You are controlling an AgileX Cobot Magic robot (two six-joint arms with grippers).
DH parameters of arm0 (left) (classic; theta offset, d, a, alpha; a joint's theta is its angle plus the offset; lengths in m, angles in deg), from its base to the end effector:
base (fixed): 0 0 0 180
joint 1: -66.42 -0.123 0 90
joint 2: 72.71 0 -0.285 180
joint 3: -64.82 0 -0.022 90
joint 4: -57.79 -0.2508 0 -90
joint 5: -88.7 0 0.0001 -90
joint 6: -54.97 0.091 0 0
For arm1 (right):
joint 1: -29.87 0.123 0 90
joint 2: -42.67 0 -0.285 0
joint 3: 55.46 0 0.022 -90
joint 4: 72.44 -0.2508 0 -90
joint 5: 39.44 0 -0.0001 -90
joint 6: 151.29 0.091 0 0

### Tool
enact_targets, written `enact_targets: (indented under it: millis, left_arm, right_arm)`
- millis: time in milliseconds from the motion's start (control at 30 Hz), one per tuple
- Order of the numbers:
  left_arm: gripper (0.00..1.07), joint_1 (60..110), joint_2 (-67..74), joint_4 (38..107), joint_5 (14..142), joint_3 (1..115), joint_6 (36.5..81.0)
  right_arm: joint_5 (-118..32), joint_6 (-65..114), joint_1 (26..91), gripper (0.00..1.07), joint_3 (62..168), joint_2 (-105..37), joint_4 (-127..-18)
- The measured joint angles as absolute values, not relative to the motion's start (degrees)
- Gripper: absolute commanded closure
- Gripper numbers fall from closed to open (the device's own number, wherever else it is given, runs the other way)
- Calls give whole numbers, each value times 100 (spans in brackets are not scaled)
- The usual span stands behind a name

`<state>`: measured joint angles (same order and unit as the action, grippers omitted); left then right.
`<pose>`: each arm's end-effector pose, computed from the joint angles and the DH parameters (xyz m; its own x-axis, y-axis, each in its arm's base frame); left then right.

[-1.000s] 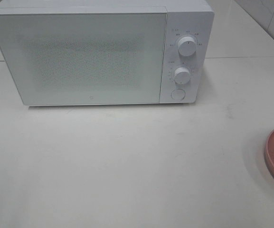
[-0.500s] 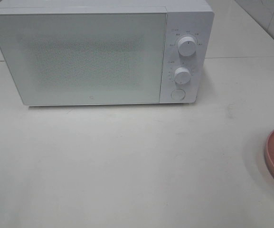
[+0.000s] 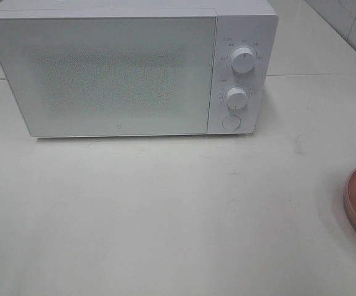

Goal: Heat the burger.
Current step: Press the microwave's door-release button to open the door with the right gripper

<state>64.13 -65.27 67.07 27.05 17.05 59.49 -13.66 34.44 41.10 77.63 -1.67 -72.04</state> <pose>-0.0081 -0.0133 0.2807 -0.4464 -0.0164 -0.8947 0.0880 0.9942 -0.0621 0.1260 0.0247 0.2973 -0.4618 0.0037 -0.8870 -0.1495 0.9854 0.0820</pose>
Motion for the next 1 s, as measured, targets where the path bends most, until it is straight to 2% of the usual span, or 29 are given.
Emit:
enact_targets:
  millis: [1000]
  left_arm:
    - [7,6413,-6527,6707,2705,1705,5949]
  right_arm:
    - [-4723,3404,4110,32,7763,-2883,-7209]
